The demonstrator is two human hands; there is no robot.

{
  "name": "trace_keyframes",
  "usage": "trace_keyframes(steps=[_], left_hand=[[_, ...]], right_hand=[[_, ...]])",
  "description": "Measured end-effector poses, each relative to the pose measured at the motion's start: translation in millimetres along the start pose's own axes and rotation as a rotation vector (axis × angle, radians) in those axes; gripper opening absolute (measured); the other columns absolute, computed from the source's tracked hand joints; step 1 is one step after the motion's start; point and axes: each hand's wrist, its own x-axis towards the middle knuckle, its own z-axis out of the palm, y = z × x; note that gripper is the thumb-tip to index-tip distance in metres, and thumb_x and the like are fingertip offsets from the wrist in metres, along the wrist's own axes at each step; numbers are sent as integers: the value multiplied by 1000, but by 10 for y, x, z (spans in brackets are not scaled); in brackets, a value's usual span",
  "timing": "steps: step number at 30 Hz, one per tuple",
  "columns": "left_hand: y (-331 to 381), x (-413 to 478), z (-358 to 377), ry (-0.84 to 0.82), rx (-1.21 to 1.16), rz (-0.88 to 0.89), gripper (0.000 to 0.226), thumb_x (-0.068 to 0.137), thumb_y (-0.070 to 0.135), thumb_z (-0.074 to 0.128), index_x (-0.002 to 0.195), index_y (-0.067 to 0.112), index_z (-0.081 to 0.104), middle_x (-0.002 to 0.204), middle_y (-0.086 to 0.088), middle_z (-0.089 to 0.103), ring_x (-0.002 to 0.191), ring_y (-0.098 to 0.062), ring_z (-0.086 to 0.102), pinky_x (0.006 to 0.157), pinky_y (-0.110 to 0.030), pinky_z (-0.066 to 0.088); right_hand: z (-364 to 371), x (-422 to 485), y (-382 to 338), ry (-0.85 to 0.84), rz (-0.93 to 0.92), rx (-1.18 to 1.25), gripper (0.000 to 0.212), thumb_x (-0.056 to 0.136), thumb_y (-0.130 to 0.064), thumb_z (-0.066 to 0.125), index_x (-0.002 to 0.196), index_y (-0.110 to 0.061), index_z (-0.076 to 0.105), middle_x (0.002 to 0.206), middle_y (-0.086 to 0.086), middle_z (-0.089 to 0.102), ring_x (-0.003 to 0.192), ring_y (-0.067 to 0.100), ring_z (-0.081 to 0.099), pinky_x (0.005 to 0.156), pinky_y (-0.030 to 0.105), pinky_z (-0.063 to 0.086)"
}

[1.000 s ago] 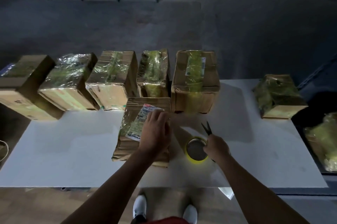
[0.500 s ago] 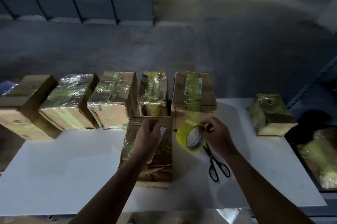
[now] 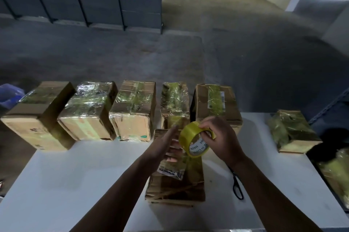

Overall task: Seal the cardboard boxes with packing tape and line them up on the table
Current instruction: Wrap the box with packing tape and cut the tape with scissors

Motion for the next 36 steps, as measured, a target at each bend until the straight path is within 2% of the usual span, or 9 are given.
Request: trace_keyframes(steps=[8, 12, 15, 18, 21, 25, 28, 32, 36], left_hand=[[-6, -2, -154, -85, -58, 51, 58, 76, 54, 71, 114, 11, 65, 109, -17, 68, 90, -23, 66, 71, -32, 54], [-17, 33, -220, -106, -132, 32, 36, 90, 31, 61, 116, 6, 62, 113, -19, 66, 103, -32, 65, 89, -44, 53], [-2, 9, -227, -101, -156, 54, 33, 93, 23, 59, 123, 8, 56, 119, -19, 62, 108, -35, 63, 89, -45, 53], [-22, 22, -198, 87, 19, 287, 39, 90, 25, 65, 127, 22, 52, 122, -3, 59, 102, -20, 65, 76, -33, 58], [-55, 53, -212, 233, 283, 579, 33, 87, 23, 69, 114, 38, 58, 119, 5, 56, 99, -6, 62, 76, -21, 53], [-66, 64, -233, 257, 514, 749, 21, 88, 16, 68, 107, 23, 71, 116, 8, 57, 99, -2, 61, 76, -8, 48], [-73, 60, -252, 290, 633, 808, 18, 87, 17, 69, 104, 19, 73, 110, 9, 62, 96, -1, 60, 76, -8, 47], [-15, 20, -243, 246, 655, 753, 13, 86, 15, 70, 98, 13, 72, 96, 2, 66, 79, -5, 63, 68, -8, 48], [-2, 33, -219, 255, 722, 684, 11, 87, 13, 69, 97, 12, 73, 91, 0, 71, 76, -7, 63, 64, -9, 47]], right_hand=[[143, 156, -148, 8, -128, -83, 13, 81, -16, 58, 93, -12, 62, 95, 4, 64, 91, 15, 51, 76, 22, 41], [152, 190, -140, -1, -105, -61, 15, 82, -17, 58, 97, -18, 56, 95, 3, 64, 91, 17, 55, 78, 23, 42], [152, 201, -114, -24, -61, -46, 14, 82, -18, 58, 96, -16, 60, 96, 1, 64, 90, 21, 59, 76, 29, 47], [170, 197, -100, -35, 12, -37, 14, 80, -12, 66, 94, -9, 64, 96, 2, 64, 90, 19, 59, 73, 33, 52], [197, 189, -101, -47, 73, -53, 18, 79, -4, 73, 95, -9, 66, 94, 2, 64, 88, 18, 58, 70, 33, 52], [216, 179, -101, -46, 149, -26, 17, 81, -8, 73, 98, -11, 69, 91, 0, 66, 85, 17, 58, 69, 31, 50], [234, 187, -81, -98, 223, 8, 15, 83, -14, 72, 98, -15, 70, 90, -4, 66, 84, 13, 57, 69, 24, 47], [243, 215, -50, -232, 372, 125, 12, 85, -17, 71, 97, -17, 71, 88, -7, 67, 81, 3, 60, 66, 8, 41], [247, 207, -11, -484, 533, 188, 17, 86, -26, 69, 101, -19, 70, 92, -10, 68, 85, 1, 62, 66, 12, 43]])
